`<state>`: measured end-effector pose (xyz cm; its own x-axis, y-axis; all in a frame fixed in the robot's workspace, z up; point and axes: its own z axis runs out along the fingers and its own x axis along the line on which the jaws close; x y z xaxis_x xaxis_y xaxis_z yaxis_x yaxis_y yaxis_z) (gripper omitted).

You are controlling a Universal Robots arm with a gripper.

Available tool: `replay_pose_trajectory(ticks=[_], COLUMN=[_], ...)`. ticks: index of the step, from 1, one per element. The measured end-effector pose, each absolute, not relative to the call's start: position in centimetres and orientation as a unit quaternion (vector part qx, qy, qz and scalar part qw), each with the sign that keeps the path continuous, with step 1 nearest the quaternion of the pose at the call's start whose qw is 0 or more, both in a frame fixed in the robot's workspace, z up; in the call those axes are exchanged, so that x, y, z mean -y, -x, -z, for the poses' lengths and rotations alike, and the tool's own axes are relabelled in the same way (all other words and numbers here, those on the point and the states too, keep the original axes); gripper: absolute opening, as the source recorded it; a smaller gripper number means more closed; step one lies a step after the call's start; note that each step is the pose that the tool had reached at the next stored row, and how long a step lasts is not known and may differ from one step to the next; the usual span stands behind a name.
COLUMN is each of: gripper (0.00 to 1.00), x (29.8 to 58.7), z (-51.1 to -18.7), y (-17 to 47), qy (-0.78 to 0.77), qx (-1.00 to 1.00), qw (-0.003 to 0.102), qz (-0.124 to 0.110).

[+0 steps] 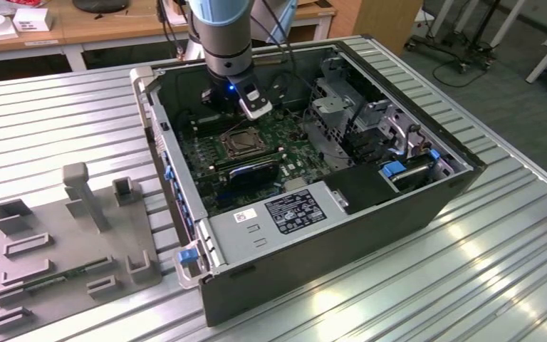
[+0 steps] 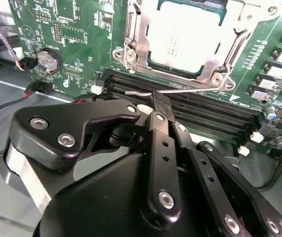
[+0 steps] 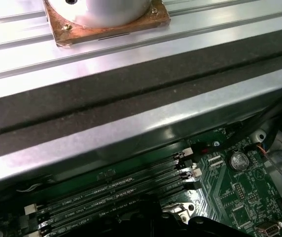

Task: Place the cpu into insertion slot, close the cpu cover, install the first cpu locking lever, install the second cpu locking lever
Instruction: 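Install the first cpu locking lever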

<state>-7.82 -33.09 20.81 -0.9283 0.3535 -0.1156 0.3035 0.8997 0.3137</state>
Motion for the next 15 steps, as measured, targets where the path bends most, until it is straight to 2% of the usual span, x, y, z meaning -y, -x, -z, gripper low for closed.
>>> replay_pose_trajectory(ticks=[15], gripper=[0.11], x=[33.1], z=[-19.7], y=[7.7], qy=[-0.169], qx=[-0.971], qw=[0.085], qz=[-0.145])
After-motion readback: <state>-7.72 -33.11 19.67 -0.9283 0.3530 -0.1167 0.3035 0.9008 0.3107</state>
